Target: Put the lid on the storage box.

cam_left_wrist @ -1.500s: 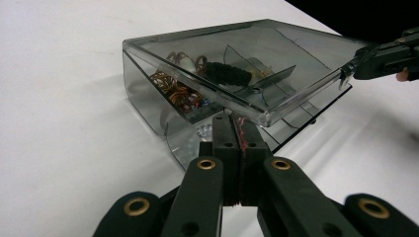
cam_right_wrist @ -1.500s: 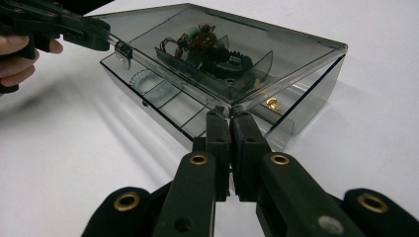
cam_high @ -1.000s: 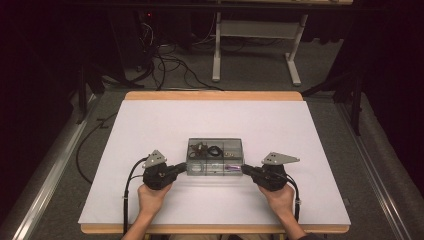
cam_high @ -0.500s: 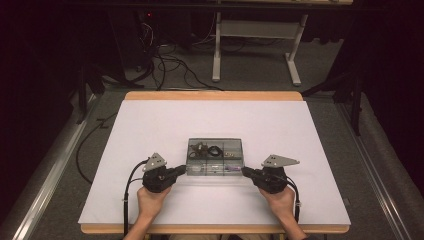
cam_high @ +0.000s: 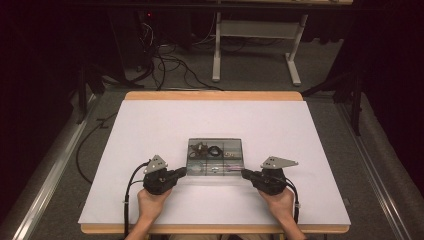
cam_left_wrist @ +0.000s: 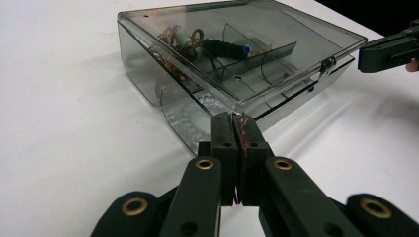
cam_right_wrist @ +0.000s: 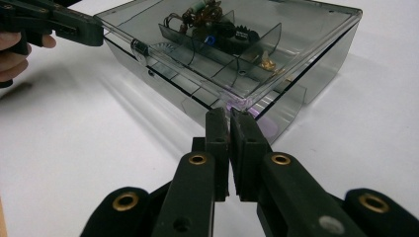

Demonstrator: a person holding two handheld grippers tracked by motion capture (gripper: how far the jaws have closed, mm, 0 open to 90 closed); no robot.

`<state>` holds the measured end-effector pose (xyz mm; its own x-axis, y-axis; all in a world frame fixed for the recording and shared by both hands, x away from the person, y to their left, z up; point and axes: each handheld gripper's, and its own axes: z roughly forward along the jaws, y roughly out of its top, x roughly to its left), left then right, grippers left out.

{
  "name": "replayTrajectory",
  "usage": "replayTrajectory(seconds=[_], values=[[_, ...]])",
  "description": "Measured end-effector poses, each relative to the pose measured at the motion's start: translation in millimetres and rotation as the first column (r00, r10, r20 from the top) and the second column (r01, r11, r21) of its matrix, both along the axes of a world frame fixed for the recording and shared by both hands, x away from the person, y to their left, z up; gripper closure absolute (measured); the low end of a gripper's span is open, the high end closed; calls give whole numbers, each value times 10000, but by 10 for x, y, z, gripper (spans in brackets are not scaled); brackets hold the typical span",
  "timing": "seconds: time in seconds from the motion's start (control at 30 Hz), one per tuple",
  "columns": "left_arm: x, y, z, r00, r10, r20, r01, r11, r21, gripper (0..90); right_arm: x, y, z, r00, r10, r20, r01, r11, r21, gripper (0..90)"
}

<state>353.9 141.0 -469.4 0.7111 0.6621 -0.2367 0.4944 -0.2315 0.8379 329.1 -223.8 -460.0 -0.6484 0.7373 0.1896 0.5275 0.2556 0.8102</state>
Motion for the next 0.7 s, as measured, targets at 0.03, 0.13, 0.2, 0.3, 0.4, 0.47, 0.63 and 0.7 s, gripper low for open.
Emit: replayTrajectory(seconds=[0.03,0.13,0.2,0.3,0.4,0.47,0.63,0.7], values=[[-4,0,-5,10000,13,-8,-13,10000,3,881,0,-1,-4,10000,7,-23,-7,10000,-22,877],[-12,0,-15,10000,18,-32,-17,10000,56,879,-1,-1,-20,10000,8,-53,-8,10000,-5,877],[-16,-2,-19,10000,29,-38,-29,10000,59,879,-5,-1,-26,9999,5,-107,-5,10000,-20,874],[-26,6,-21,10000,5,-21,-5,10000,94,871,-10,-6,-29,10000,21,-95,-21,10000,-46,866],[-48,19,-20,10000,61,6,-61,10000,21,842,-20,-28,-29,9999,-4,-122,4,10000,13,841],[-69,41,-10,9999,98,106,-98,10000,7,822,-28,-58,-30,10000,-8,-80,9,10000,75,826],[-103,99,51,9992,260,314,-255,9996,-148,747,-69,-167,18,9996,-261,124,257,9993,285,790],[-108,122,80,9988,316,374,-311,9994,-150,711,-80,-203,47,9989,-398,255,390,9988,285,772]])
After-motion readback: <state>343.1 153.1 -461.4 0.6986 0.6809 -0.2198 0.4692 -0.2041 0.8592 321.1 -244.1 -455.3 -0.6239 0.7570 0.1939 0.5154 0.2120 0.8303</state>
